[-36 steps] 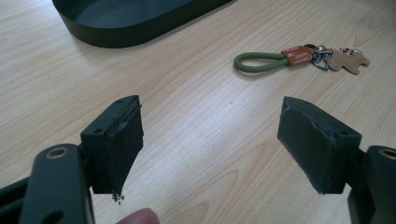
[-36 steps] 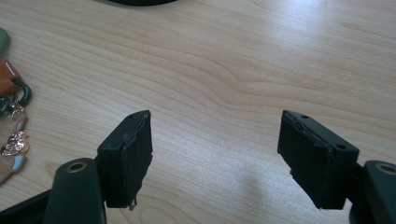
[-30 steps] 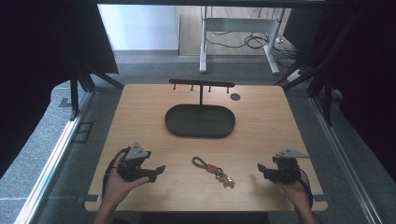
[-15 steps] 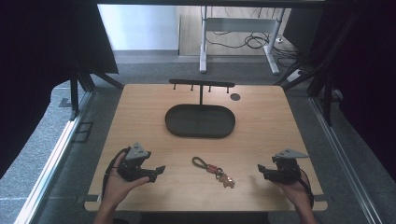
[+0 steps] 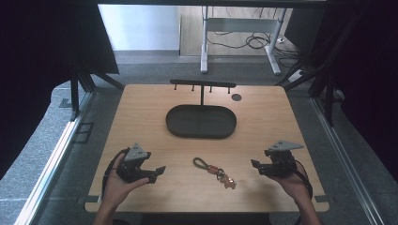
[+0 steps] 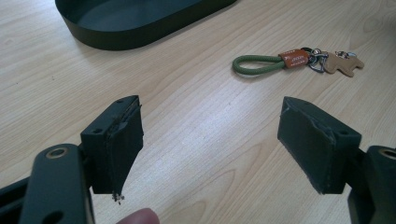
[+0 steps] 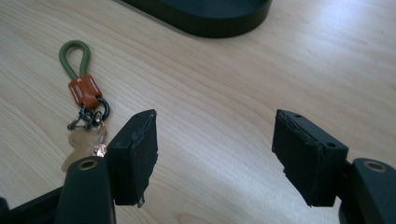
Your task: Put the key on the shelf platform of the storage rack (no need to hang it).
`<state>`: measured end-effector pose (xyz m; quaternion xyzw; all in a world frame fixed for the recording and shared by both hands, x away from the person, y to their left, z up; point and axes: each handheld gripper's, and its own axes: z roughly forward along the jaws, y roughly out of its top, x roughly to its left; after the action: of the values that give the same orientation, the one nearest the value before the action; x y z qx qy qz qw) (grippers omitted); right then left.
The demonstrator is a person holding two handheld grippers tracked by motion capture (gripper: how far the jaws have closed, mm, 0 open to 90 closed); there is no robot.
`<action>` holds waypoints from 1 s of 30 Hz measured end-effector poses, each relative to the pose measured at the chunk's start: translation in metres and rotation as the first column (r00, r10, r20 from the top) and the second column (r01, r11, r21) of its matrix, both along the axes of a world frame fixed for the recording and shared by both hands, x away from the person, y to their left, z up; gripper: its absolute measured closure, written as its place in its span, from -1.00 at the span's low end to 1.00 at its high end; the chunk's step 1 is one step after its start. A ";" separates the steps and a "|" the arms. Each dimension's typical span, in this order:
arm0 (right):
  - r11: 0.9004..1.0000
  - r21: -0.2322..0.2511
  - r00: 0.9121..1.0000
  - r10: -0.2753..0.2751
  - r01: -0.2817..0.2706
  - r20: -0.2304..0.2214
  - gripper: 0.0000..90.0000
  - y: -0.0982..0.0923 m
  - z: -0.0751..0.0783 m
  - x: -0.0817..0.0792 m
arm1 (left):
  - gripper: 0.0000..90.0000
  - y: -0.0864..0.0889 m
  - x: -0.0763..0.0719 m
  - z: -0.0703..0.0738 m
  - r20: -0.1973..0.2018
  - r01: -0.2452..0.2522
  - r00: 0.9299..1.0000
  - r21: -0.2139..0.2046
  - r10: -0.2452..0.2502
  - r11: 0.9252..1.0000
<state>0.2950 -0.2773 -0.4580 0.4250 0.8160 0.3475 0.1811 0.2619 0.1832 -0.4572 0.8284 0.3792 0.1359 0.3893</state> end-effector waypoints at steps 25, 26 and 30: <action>0.979 -0.071 0.981 0.188 -0.190 -0.044 -0.19 0.055 0.022 0.014 | -0.50 0.001 0.000 0.000 -0.004 -0.002 1.000 -0.007 0.002 1.000; 0.979 -0.071 0.981 0.188 -0.190 -0.044 -0.19 0.055 0.022 0.014 | -0.50 0.001 0.000 0.000 -0.004 -0.002 1.000 -0.007 0.002 1.000; 0.973 -0.086 0.976 0.210 -0.215 -0.065 -0.19 0.065 0.019 0.015 | -0.50 0.003 0.000 0.000 -0.005 -0.001 1.000 -0.009 0.001 1.000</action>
<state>0.3102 -0.2123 -0.4390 0.3361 0.8766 0.3149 0.1394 0.2619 0.1861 -0.4572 0.8269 0.3809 0.1325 0.3919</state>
